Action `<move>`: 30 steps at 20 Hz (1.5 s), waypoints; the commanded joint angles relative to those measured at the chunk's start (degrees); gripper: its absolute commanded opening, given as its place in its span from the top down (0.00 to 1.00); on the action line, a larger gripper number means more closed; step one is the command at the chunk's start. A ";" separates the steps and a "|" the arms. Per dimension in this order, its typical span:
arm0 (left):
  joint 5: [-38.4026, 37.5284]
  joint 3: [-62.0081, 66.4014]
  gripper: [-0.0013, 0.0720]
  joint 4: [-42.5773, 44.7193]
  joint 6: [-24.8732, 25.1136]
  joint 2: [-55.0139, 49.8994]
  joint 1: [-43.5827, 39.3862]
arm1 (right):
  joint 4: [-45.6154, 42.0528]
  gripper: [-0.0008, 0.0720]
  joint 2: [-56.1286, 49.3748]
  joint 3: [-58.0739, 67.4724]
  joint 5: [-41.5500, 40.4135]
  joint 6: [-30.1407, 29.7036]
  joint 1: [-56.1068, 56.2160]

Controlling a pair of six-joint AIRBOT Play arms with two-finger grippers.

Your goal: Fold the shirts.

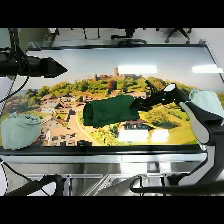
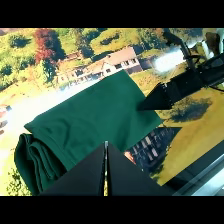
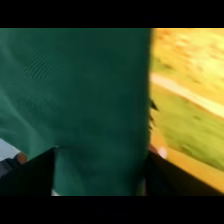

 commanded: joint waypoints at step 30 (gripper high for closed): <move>-4.24 -0.04 0.96 0.15 0.02 0.00 -0.02 | -23.10 0.97 37.05 -0.31 12.07 27.65 -59.63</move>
